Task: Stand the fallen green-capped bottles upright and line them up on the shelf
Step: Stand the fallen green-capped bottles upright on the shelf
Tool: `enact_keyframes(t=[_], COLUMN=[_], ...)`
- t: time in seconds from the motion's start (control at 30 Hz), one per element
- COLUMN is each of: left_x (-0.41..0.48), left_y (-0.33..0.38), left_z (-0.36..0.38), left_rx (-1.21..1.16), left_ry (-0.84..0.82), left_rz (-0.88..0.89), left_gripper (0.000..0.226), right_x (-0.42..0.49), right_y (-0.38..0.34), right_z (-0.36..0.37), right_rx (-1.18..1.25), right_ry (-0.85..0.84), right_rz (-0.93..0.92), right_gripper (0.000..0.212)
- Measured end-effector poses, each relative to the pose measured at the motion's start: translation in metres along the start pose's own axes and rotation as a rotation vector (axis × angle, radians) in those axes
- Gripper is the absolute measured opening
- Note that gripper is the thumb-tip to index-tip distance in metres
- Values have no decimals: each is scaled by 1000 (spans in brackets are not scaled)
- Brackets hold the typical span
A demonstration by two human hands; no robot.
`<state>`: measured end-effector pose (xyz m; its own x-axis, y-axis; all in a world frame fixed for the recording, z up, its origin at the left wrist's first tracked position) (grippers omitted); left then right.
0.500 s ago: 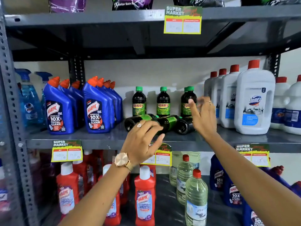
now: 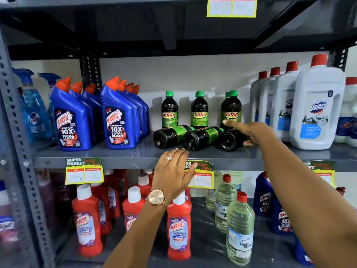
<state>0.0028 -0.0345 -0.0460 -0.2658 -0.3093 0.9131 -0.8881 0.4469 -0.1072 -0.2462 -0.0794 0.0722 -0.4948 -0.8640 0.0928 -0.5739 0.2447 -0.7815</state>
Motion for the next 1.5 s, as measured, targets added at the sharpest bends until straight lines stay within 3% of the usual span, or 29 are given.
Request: enact_keyframes(t=[0.13,0.27,0.43,0.57,0.67,0.87,1.03,1.2,1.4,1.5], left_x=[2,4,5,5,5,5,4,4,2,3], left_y=[-3,-3,-3,-2,0,0,2,4,6,8], left_z=[4,3,3,6,8,11,12,11,11,10], left_rx=[4,2,-32,-21,-22,-25,-31,-38,-40,-40], left_ry=[26,80,128,151,174,199,201,185,161,154], left_rz=[22,37,47,26,12,-3,-34,-78,-110,-120], left_gripper=[51,47,44,45,43,41,42,44,43,43], right_x=[2,5,0,-5,-6,2,12,21,20,23], right_y=[3,6,18,32,29,26,30,36,34,33], right_z=[1,8,20,25,23,25,26,25,28,29], right_rx=[-14,-6,260,177,229,187,366,411,228,251], right_ry=[-110,-21,100,409,482,413,303,234,364,310], right_rz=[104,158,164,-12,-198,-294,-236,-232,-275,-261], right_gripper=[115,99,84,96,82,75,73,46,79,70])
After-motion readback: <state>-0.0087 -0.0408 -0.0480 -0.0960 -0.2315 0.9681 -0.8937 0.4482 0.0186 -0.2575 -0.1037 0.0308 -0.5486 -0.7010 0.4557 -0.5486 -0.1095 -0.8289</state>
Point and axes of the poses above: each hand's wrist, its own x-axis towards the middle knuckle, its own z-axis out of the palm, y = z × x, the point moved 1 cm from there along x, towards the middle knuckle, and after that the axes turned 6 degrees about y, right-handed, at the moved point
